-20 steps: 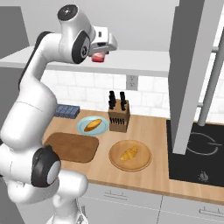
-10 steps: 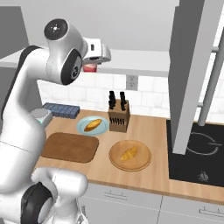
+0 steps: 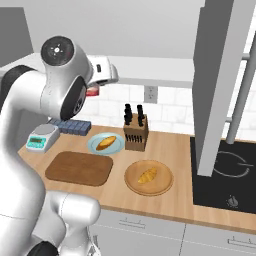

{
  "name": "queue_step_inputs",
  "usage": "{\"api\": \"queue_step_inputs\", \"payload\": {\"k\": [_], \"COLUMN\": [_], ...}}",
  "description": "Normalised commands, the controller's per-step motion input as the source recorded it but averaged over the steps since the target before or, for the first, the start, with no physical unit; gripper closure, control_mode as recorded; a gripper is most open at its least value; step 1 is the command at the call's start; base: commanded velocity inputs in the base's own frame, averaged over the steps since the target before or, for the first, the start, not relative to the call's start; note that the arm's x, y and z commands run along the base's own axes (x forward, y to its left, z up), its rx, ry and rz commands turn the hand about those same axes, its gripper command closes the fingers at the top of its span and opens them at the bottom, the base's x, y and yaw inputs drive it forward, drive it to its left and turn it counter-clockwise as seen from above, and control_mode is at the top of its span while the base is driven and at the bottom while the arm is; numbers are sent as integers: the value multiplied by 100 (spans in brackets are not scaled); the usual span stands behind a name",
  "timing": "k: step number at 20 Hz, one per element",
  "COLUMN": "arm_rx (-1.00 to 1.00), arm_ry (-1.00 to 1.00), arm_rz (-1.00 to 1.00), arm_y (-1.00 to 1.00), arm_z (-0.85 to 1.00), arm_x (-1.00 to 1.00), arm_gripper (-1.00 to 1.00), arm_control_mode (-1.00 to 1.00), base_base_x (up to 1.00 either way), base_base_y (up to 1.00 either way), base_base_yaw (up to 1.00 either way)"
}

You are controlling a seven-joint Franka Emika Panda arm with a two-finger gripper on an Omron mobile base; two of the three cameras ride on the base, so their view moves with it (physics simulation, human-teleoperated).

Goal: From the different types of pastries on the counter, select a croissant and place it on the cutting board. Then retrieve a jar of jam from the cabinet and place it alongside the croissant on the cutting board.

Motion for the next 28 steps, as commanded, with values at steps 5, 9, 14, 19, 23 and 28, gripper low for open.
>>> {"api": "queue_step_inputs", "payload": {"k": [5,9,14,19,23,28], "arm_rx": [0,0,-5,-12,1,1], "arm_ry": [7,1,0,0,7,7], "arm_rz": [8,6,1,14,22,22], "arm_y": [27,12,29,30,3,0], "arm_z": [0,-10,-45,-54,-47,-48], "arm_x": [-41,-84,-50,-5,0,-5], "arm_gripper": [100,100,100,100,100,100], "arm_control_mode": [-100,-100,-100,-100,-100,-100], "base_base_x": [0,0,0,0,0,0], "base_base_y": [0,0,0,0,0,0], "base_base_yaw": [0,0,0,0,0,0]}}
